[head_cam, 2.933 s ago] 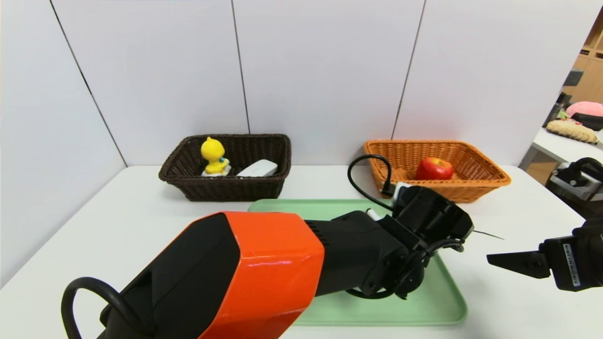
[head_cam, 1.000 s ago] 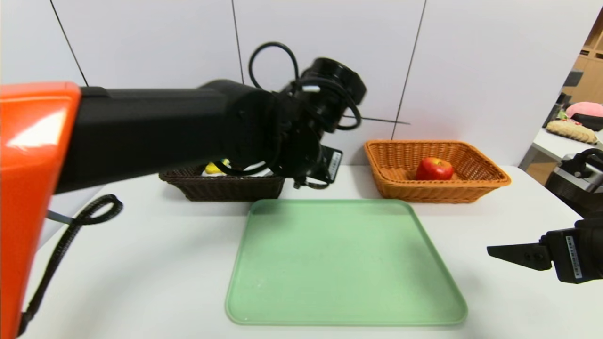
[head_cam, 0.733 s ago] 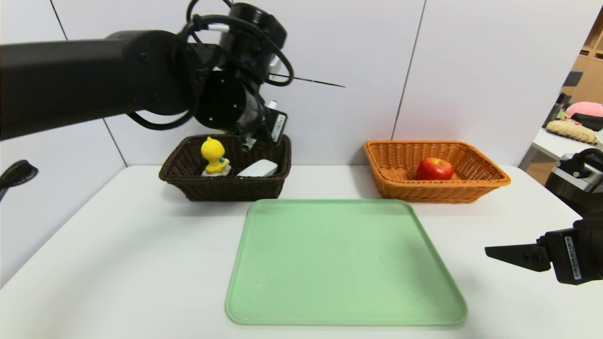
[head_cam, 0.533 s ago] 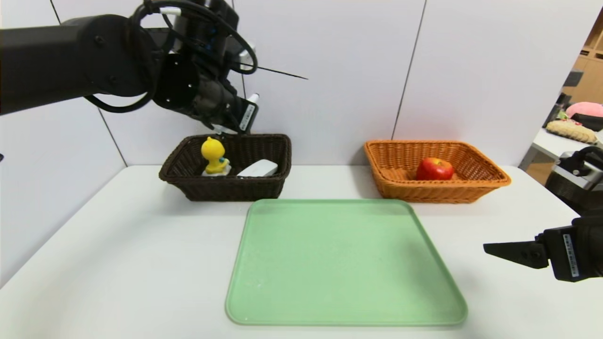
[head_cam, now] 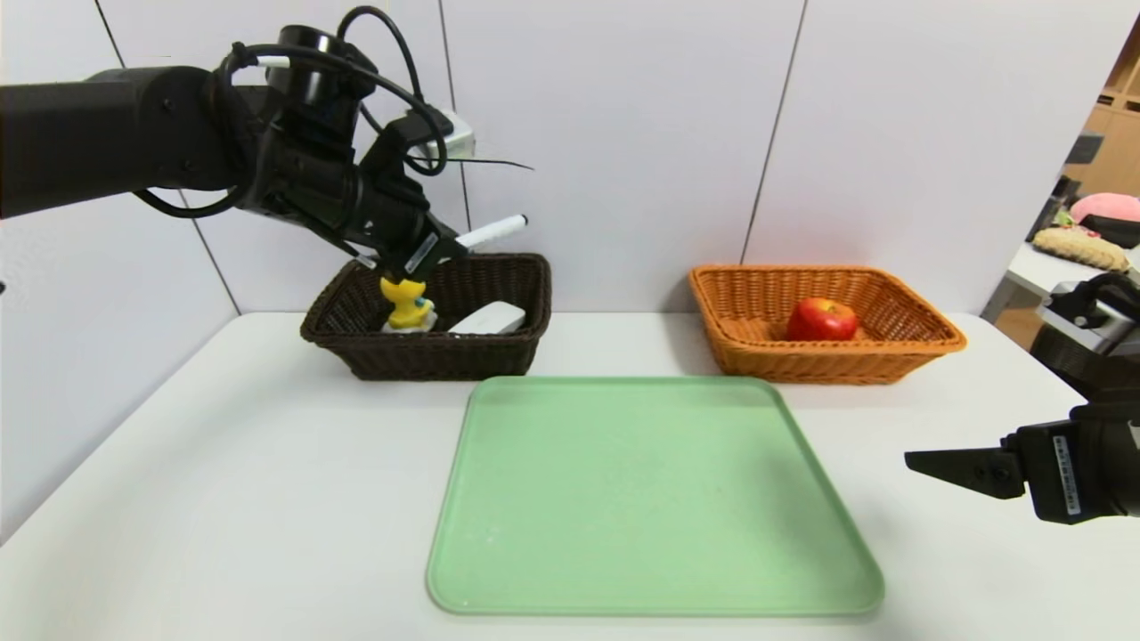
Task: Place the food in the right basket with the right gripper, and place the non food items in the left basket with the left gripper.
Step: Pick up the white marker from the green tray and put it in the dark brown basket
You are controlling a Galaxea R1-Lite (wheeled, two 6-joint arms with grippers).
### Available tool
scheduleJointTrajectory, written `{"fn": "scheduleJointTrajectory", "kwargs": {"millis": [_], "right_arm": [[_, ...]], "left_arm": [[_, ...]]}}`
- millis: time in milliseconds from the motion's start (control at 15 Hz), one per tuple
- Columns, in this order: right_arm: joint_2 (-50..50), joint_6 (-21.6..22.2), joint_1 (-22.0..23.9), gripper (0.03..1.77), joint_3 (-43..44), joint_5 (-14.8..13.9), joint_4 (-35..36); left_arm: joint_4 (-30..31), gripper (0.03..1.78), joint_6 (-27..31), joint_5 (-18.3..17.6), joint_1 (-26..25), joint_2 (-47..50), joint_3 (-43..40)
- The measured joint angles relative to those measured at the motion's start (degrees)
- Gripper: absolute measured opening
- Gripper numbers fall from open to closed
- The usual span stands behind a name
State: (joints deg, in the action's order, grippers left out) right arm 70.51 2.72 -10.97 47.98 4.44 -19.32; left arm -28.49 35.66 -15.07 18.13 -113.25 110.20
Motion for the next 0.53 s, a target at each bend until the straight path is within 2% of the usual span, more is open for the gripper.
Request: {"fn": "scheduleJointTrajectory", "kwargs": {"millis": [133, 333, 533], "right_arm": [[0.1, 0.0, -0.2, 1.7, 0.0, -0.1, 0.0], [0.1, -0.1, -0.3, 1.7, 0.0, -0.1, 0.0], [0.1, -0.1, -0.2, 1.7, -0.2, -0.1, 0.0]], "left_arm": [[0.1, 0.17, 5.2, -6.6, -0.2, -2.0, -0.3], [2.3, 0.17, 11.8, -9.4, -0.8, -5.7, 0.1], [5.6, 0.17, 12.3, -10.1, -2.5, -9.0, 0.3]]}}
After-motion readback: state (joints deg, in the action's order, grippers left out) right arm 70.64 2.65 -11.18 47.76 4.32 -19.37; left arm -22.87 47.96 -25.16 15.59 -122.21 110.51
